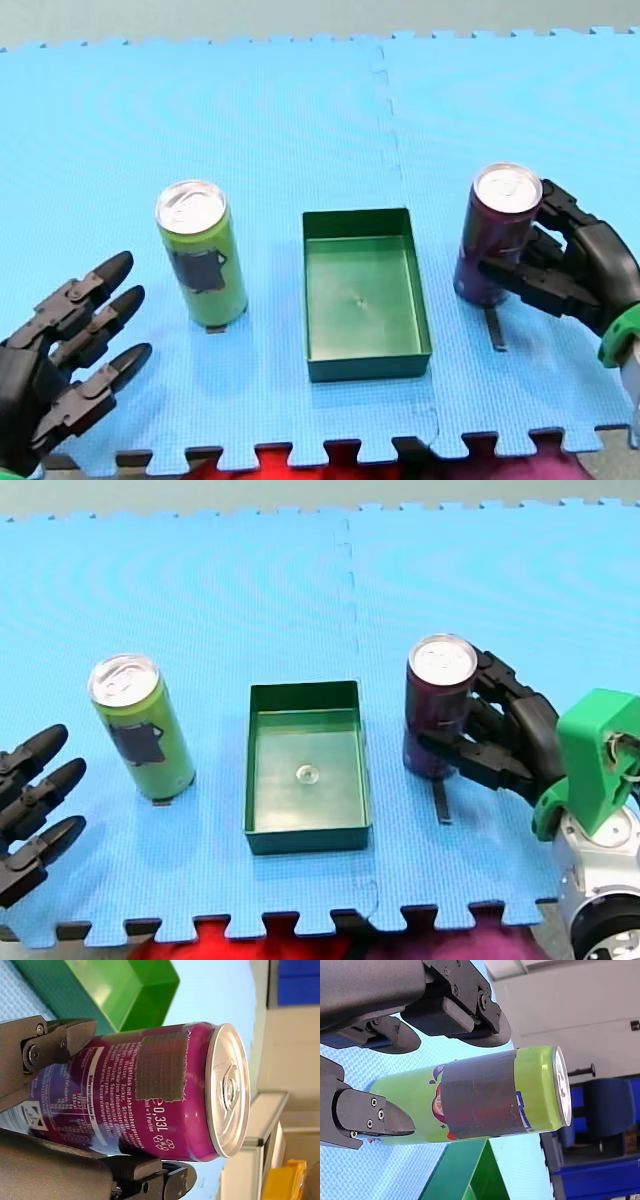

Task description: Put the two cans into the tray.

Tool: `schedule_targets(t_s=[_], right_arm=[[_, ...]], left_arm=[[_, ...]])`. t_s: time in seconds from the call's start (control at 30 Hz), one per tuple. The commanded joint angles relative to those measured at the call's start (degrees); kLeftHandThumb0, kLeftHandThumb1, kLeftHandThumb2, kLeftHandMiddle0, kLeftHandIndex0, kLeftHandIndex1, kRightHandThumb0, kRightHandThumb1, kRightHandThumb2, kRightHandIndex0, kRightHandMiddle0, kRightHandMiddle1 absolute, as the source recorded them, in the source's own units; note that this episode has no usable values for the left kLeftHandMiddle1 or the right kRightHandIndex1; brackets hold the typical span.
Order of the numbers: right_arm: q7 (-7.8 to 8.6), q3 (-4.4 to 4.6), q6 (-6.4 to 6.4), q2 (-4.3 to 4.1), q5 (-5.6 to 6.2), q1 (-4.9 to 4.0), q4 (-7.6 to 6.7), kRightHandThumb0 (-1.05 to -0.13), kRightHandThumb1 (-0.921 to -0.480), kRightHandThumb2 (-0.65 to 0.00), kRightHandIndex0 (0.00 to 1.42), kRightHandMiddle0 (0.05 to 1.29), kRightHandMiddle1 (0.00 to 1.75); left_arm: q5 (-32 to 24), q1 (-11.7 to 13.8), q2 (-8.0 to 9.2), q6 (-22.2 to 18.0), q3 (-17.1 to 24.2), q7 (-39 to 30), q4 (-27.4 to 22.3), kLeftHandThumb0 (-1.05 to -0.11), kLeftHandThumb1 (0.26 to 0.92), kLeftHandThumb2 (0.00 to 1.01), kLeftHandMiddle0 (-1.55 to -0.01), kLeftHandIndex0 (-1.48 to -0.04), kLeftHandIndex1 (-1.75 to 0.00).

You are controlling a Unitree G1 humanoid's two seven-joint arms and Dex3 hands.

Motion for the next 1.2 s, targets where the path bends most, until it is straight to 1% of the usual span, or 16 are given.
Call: schedule_targets(t_s=[0.0, 0.2, 0.23, 0.27, 0.3, 0.33, 0.37, 0.4, 0.43, 0.47, 0.5, 0.53, 0.57, 0.63, 0.9, 1.17], right_arm=[[-0.01, 0.12, 0.52, 0.06, -0.14, -0.45, 0.22, -1.048, -0.918, -0.007, 0.26, 0.23, 0.00], [-0.57, 0.24, 1.58, 0.33, -0.20, -0.80, 0.35, -1.048, -0.916, -0.004, 0.26, 0.23, 0.00], [-1.49, 0.32, 1.61, 0.54, -0.39, -0.86, 0.34, -1.048, -0.915, -0.003, 0.27, 0.23, 0.00], [-3.44, 0.43, 1.54, 0.95, -0.77, -0.93, 0.30, -1.048, -0.883, -0.001, 0.36, 0.32, 0.05], [-5.56, 0.54, 1.34, 1.37, -1.18, -0.97, 0.23, -0.972, -0.736, -0.002, 0.60, 0.51, 0.07], [-7.84, 0.58, 0.90, 1.79, -1.55, -0.94, 0.15, -0.897, -0.662, -0.002, 0.73, 0.61, 0.06], [-9.78, 0.45, 0.29, 2.18, -1.72, -0.88, 0.09, -0.749, -0.622, -0.001, 0.89, 0.74, 0.07], [-11.68, 0.11, -0.38, 2.58, -1.65, -0.76, 0.06, -0.557, -0.616, -0.002, 1.04, 0.95, 0.09], [-13.77, -0.24, -0.83, 3.01, -1.58, -0.67, 0.08, -0.489, -0.619, -0.001, 0.95, 1.08, 0.14], [-16.53, -0.39, -0.79, 3.41, -1.79, -0.65, 0.13, -0.457, -0.625, -0.002, 0.85, 1.13, 0.30], [-19.28, -0.26, -0.56, 3.69, -2.31, -0.66, 0.19, -0.382, -0.649, -0.017, 0.80, 0.80, 1.12], [-21.89, 0.03, -0.20, 3.87, -3.00, -0.72, 0.26, -0.337, -0.672, -0.023, 0.78, 0.66, 1.42], [-24.54, 0.69, 0.05, 3.88, -4.15, -0.73, 0.31, -0.289, -0.694, -0.028, 0.77, 0.57, 1.58], [-27.33, 1.50, -0.09, 3.81, -5.62, -0.69, 0.40, -0.201, -0.748, -0.042, 0.79, 0.50, 1.71], [-27.55, 0.85, -2.61, 4.11, -5.28, -0.22, 0.57, -0.183, -0.780, -0.034, 0.89, 0.56, 1.75], [-22.08, -2.01, -3.83, 4.84, -0.97, -0.13, 0.22, -0.193, -0.784, -0.031, 0.91, 0.57, 1.75]], left_arm=[[-0.54, 0.08, 0.18, -0.04, 0.34, -0.41, 0.03, -1.048, 0.921, 0.20, -0.47, -0.50, -0.01], [-2.25, -0.07, -0.13, 0.21, 0.72, -2.08, 0.31, -1.048, 0.921, 0.19, -0.47, -0.51, -0.01], [-2.44, -0.12, -0.21, 0.19, 0.78, -2.29, 0.41, -1.048, 0.921, 0.19, -0.47, -0.51, -0.01], [-2.68, -0.15, -0.23, 0.25, 0.84, -2.58, 0.44, -1.048, 0.921, 0.19, -0.47, -0.51, -0.01], [-2.91, -0.18, -0.22, 0.33, 0.88, -2.86, 0.45, -1.048, 0.921, 0.19, -0.47, -0.51, -0.01], [-3.10, -0.23, -0.24, 0.38, 0.94, -3.10, 0.55, -1.048, 0.921, 0.19, -0.47, -0.51, -0.01], [-3.37, -0.26, -0.20, 0.50, 1.02, -3.46, 0.58, -1.048, 0.921, 0.19, -0.47, -0.51, -0.01], [-3.64, -0.36, -0.22, 0.53, 1.12, -3.78, 0.76, -1.048, 0.921, 0.18, -0.47, -0.51, -0.01], [-3.97, -0.43, -0.20, 0.60, 1.22, -4.22, 0.87, -1.048, 0.921, 0.18, -0.47, -0.51, -0.01], [-4.18, -0.58, -0.24, 0.52, 1.31, -4.55, 1.16, -1.048, 0.921, 0.18, -0.47, -0.51, -0.01], [-4.37, -0.68, -0.25, 0.47, 1.38, -4.84, 1.35, -1.048, 0.921, 0.18, -0.47, -0.51, -0.01], [-4.54, -0.77, -0.23, 0.45, 1.46, -5.14, 1.51, -1.048, 0.921, 0.18, -0.47, -0.51, -0.01], [-4.61, -0.90, -0.31, 0.31, 1.53, -5.29, 1.76, -1.048, 0.921, 0.18, -0.47, -0.51, -0.01], [-4.74, -1.08, -0.49, 0.10, 1.69, -5.48, 2.13, -1.048, 0.921, 0.18, -0.47, -0.51, -0.01], [-5.47, -2.19, -0.77, -1.14, 2.90, -6.68, 5.12, -1.048, 0.921, 0.17, -0.47, -0.52, -0.01], [-4.38, -2.42, -0.64, -1.47, 3.26, -6.14, 5.34, -1.048, 0.921, 0.18, -0.46, -0.51, 0.00]])
